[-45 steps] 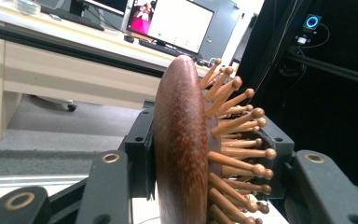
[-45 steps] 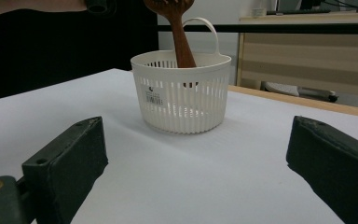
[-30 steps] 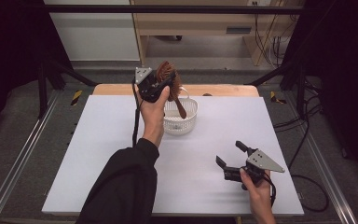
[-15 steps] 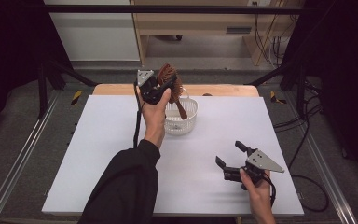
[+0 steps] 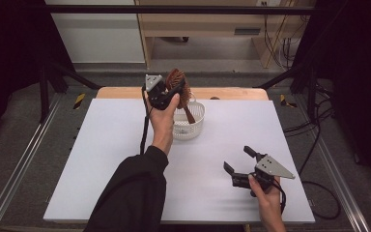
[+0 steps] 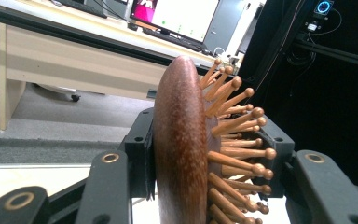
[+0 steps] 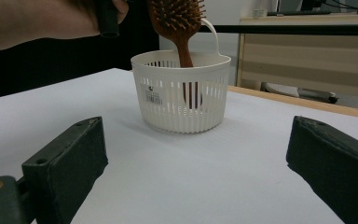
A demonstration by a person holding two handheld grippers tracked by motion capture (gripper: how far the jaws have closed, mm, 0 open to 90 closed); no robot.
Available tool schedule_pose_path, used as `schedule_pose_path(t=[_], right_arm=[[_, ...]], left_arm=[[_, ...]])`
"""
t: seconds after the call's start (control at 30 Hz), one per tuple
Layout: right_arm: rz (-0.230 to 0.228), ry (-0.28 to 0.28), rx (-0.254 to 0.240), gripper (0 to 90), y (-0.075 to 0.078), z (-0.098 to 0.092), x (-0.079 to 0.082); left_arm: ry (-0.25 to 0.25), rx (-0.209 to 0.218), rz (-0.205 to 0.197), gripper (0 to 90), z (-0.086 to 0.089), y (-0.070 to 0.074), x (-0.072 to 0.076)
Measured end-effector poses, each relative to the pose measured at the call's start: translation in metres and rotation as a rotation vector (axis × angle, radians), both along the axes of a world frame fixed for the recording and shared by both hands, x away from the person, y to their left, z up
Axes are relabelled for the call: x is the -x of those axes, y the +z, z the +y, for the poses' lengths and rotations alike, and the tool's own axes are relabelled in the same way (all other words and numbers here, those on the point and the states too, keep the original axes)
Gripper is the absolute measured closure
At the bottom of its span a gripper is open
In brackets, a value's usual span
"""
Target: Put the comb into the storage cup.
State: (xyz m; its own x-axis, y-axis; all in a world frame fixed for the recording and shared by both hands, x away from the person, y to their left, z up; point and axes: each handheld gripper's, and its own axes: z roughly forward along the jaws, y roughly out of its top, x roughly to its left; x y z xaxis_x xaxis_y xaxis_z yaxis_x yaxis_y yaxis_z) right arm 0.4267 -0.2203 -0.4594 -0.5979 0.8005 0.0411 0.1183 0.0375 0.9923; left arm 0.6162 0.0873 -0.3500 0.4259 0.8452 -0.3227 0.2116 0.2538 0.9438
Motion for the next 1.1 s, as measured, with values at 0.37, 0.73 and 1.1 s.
schedule_pose_path(t=[0.37,0.73,1.1], right_arm=[[-0.001,0.0,0.0,5.6,0.0,0.0,0.0],[-0.002,0.001,0.001,5.8,0.0,0.0,0.0],[-0.002,0.001,0.001,5.8,0.0,-0.001,0.0]], left_arm=[[-0.003,-0.006,0.002,50.0,-0.002,-0.004,-0.001],[-0.001,-0.011,0.007,50.0,-0.003,-0.01,-0.002],[-0.002,-0.023,0.008,49.9,-0.004,-0.015,-0.004]])
